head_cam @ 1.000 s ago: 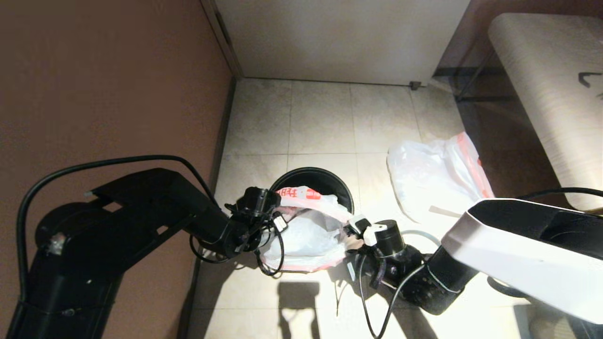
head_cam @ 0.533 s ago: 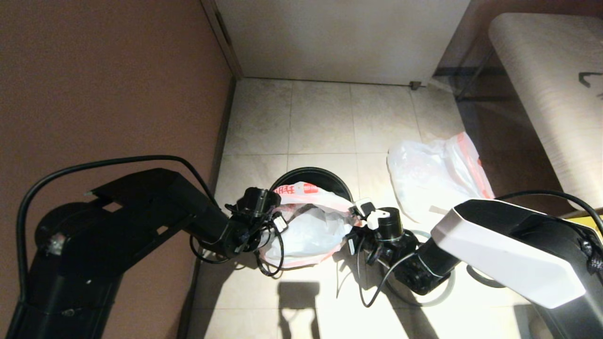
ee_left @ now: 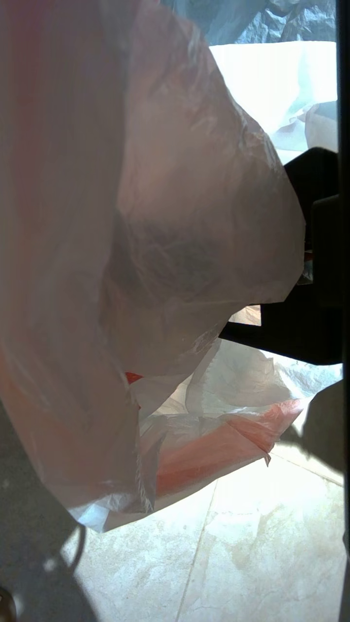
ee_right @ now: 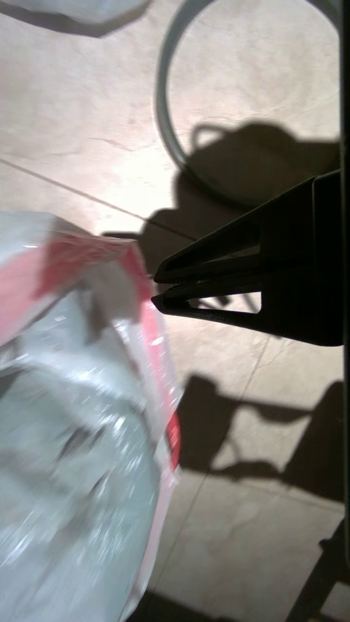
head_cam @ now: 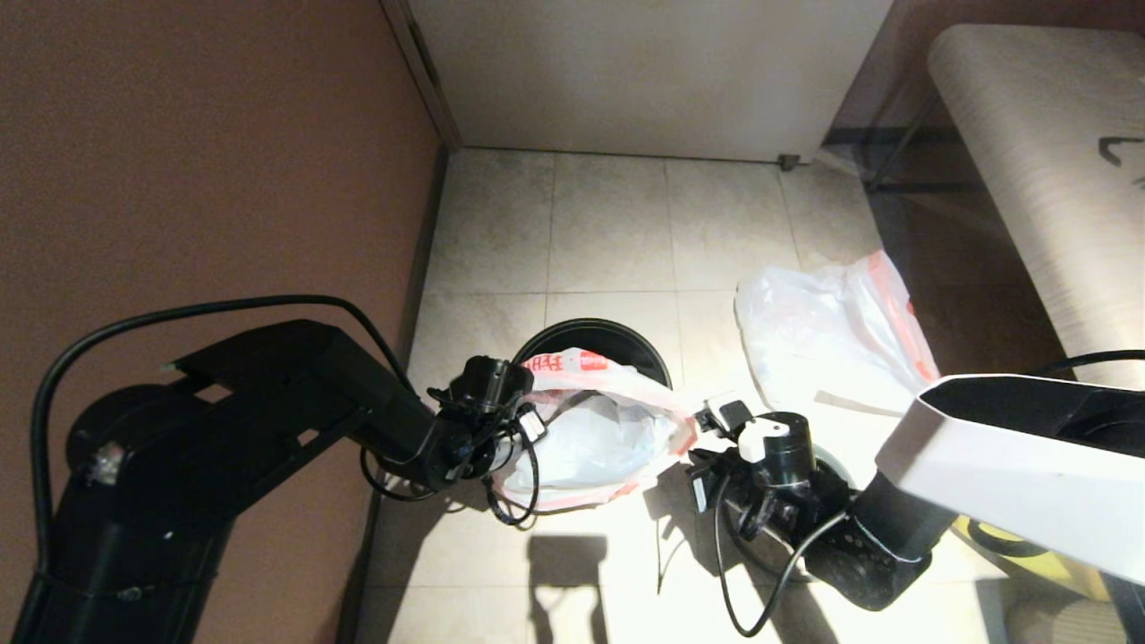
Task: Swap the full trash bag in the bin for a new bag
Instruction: Put the new garbage bag on the trash can
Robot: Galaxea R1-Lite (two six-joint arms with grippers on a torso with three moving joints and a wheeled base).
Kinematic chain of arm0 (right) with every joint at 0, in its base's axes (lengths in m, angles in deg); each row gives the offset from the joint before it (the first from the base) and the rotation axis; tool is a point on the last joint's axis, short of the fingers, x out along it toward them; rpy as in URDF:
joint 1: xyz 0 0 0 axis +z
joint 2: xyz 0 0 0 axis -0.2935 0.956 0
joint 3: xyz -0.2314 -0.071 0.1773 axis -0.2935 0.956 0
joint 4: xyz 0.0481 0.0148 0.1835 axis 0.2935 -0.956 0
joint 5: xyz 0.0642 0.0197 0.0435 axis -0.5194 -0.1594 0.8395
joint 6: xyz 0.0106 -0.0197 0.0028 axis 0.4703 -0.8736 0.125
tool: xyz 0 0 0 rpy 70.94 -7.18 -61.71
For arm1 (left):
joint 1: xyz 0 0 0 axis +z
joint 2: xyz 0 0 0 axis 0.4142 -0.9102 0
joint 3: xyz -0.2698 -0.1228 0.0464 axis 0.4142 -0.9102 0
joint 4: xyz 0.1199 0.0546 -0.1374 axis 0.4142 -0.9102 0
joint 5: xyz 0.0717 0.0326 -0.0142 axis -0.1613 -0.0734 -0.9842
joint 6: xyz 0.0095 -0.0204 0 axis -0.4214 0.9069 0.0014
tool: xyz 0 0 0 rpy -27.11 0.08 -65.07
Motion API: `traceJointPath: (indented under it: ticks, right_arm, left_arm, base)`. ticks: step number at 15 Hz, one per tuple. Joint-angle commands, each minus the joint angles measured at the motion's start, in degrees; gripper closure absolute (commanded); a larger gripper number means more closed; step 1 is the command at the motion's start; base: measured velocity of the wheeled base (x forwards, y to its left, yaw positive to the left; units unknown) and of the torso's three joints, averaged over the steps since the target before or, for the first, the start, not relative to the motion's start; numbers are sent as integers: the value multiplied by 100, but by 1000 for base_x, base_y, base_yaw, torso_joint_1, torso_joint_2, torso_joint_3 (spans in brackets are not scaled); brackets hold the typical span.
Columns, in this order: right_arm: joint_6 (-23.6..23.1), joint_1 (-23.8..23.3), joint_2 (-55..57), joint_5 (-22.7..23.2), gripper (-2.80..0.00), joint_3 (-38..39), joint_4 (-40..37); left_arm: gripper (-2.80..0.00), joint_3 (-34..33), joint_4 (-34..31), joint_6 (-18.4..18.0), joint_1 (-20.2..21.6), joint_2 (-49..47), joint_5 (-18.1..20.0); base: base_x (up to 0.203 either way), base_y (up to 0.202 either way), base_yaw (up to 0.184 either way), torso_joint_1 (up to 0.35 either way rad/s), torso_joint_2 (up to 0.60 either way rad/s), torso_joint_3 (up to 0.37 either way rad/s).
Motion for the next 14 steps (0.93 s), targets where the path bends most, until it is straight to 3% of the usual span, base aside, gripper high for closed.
traceJointPath:
  ticks: [1,9,14]
  right_arm:
    - [-3,138,-513,74,0,383,609]
    - [-5,218,-410,94,0,-318,-233]
    - [-5,183,-404,51,0,-451,-239]
  left_arm:
    - [0,-32,17,29,-20,12,-8]
    - [0,-285,17,29,-353,112,129]
    - [0,-394,17,12,-545,82,191]
  base:
    - [0,0,0,0,0,0]
    - [0,0,0,0,0,0]
    - [0,0,0,0,0,0]
